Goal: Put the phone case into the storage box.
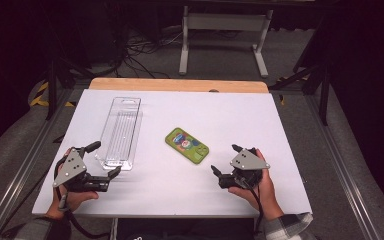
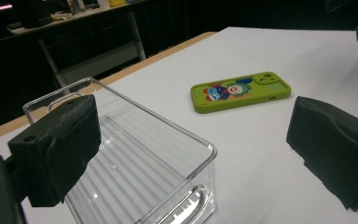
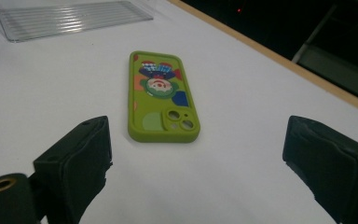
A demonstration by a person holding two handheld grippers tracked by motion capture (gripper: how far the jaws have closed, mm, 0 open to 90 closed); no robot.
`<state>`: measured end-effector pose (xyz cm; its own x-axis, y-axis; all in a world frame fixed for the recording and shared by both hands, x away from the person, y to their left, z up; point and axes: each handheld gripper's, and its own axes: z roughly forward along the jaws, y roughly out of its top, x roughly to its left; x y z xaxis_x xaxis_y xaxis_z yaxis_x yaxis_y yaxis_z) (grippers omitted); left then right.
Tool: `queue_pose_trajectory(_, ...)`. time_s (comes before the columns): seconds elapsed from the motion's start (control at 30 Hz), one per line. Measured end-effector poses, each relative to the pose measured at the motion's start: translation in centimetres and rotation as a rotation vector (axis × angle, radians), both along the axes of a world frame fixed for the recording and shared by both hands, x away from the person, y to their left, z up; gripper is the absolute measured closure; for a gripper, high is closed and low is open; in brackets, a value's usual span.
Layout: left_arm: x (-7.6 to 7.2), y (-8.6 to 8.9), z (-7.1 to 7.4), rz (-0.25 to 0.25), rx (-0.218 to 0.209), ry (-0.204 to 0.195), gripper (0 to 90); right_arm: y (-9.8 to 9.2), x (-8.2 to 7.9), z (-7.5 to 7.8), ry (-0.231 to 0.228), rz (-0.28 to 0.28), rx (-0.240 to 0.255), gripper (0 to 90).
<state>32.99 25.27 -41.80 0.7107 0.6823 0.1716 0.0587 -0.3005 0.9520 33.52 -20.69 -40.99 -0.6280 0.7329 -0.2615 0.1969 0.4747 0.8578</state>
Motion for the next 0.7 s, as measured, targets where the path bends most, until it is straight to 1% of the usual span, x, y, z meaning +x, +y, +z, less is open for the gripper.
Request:
queue_pose_trajectory(0.03,0.1,0.0,0.0,-0.003,0.004,-0.001,3.6,-0.1,0.2,-0.2,0.021,-0.003,-0.001,8.7)
queue_pose_trajectory(0.07,0.1,0.1,-0.1,-0.009,0.003,0.003,3.6,-0.1,0.5,-0.3,0.030,-0.007,-0.018,8.7)
queue_pose_trajectory(0.1,0.1,0.0,-0.2,-0.011,-0.006,0.009,3.6,-0.2,0.6,-0.4,0.038,-0.005,-0.014,8.7)
queue_pose_trajectory(0.17,0.1,0.1,-0.3,-0.012,0.018,0.020,3.2,-0.2,0.8,-0.5,0.058,-0.007,-0.009,8.6)
queue_pose_trajectory(0.2,0.1,0.1,-0.4,-0.014,0.019,0.022,3.2,-0.3,1.0,-0.5,0.069,-0.003,-0.006,8.5)
queue_pose_trajectory(0.23,0.1,0.2,-0.5,-0.027,0.023,0.023,3.1,-0.3,1.1,-0.5,0.078,-0.001,0.000,8.5)
queue_pose_trajectory(0.27,0.1,0.2,-0.5,-0.031,0.035,0.026,3.1,-0.2,1.4,-0.5,0.086,-0.002,-0.004,8.4)
queue_pose_trajectory(0.3,0.1,0.2,-0.6,-0.037,0.037,0.031,3.0,-0.2,1.5,-0.5,0.091,0.001,-0.007,8.3)
queue_pose_trajectory(0.37,0.2,0.2,-0.8,-0.036,0.052,0.040,2.9,0.0,2.1,-0.5,0.115,-0.004,-0.025,9.1)
queue_pose_trajectory(0.4,0.2,0.2,-0.9,-0.034,0.054,0.042,3.0,0.2,2.5,-0.5,0.149,-0.001,-0.046,11.5)
queue_pose_trajectory(0.43,0.2,0.2,-0.9,-0.029,0.054,0.051,3.0,0.3,2.8,-0.4,0.175,-0.004,-0.060,11.1)
queue_pose_trajectory(0.47,0.2,0.2,-1.0,-0.029,0.052,0.049,2.9,0.5,3.2,-0.3,0.215,-0.016,-0.065,10.7)
queue_pose_trajectory(0.53,0.1,0.2,-0.9,-0.033,0.067,0.042,2.8,0.7,3.7,0.1,0.243,0.003,-0.054,10.3)
queue_pose_trajectory(0.57,0.1,0.2,-0.9,-0.033,0.067,0.042,2.8,0.7,3.7,0.1,0.243,0.003,-0.054,10.3)
queue_pose_trajectory(0.63,0.1,0.1,-0.8,-0.028,0.081,0.033,2.8,1.2,4.5,0.5,0.264,0.000,-0.078,8.8)
queue_pose_trajectory(0.7,0.1,-0.1,-1.0,-0.026,0.083,0.044,2.8,1.5,5.2,0.7,0.301,0.009,-0.093,8.2)
